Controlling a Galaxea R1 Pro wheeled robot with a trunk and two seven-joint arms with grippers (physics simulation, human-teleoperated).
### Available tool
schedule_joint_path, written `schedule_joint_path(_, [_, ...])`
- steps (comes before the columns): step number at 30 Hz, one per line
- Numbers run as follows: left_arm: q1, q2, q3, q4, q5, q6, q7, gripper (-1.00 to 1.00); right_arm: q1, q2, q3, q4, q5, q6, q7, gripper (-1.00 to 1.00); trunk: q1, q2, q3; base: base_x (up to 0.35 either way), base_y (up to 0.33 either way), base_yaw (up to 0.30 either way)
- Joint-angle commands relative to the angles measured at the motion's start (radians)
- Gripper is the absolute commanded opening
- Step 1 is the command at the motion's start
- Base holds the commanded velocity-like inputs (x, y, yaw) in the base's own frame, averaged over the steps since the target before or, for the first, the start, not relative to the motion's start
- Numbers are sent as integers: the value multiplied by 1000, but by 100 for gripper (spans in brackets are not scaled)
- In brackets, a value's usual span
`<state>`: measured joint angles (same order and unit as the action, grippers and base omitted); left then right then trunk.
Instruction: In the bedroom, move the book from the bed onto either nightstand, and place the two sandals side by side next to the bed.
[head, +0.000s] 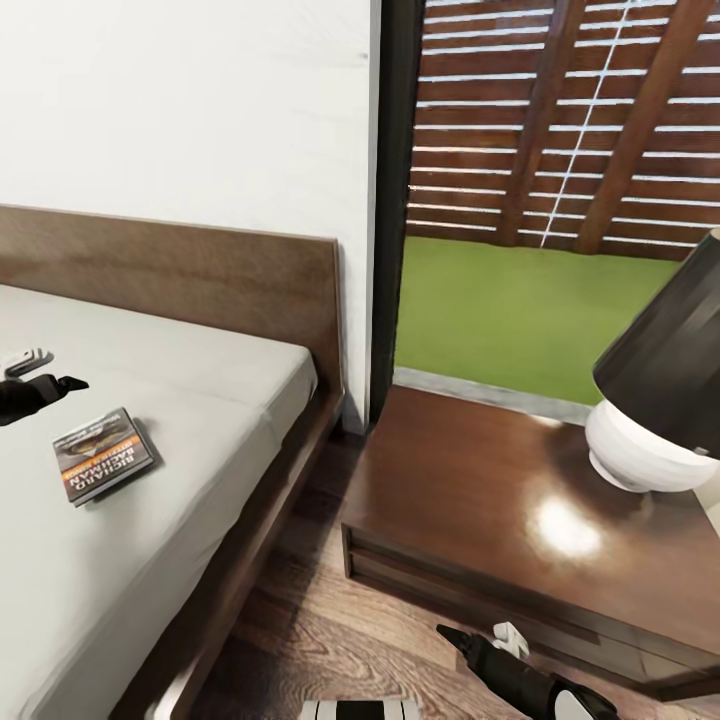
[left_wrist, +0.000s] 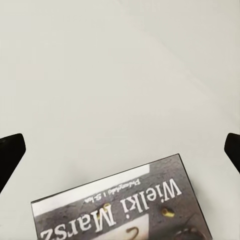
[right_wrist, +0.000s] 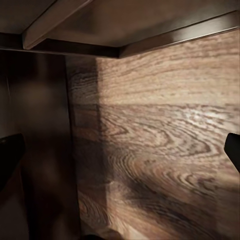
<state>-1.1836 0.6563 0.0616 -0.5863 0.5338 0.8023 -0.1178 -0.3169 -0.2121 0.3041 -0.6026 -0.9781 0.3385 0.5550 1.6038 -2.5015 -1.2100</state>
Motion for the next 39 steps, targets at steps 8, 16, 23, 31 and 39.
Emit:
schedule_joint_path(8, [-1, 2, 4, 4, -6, 5, -7, 100, -1, -1, 4, 0, -10, 4, -1, 100, 0, 0, -12, 0, 0, 0])
schedule_joint_path(16, [-1, 2, 4, 4, -5, 5, -8, 100, -1, -1, 3, 0, -11, 4, 0, 100, 0, 0, -22, 0, 0, 0])
schedule_joint_path(23, [-1, 3, 3, 3, -4, 5, -8, 100, -1, -1, 1, 0, -11, 4, -1, 100, 0, 0, -29, 0, 0, 0])
schedule_joint_path(31, [-1, 3, 4, 3, -3, 5, -8, 100, -1, -2, 0, 0, -11, 4, 0, 100, 0, 0, -32, 0, 0, 0])
schedule_joint_path(39, [-1, 4, 3, 3, -3, 5, -8, 100, -1, -3, 0, 1, -11, 3, 0, 100, 0, 0, -32, 0, 0, 0])
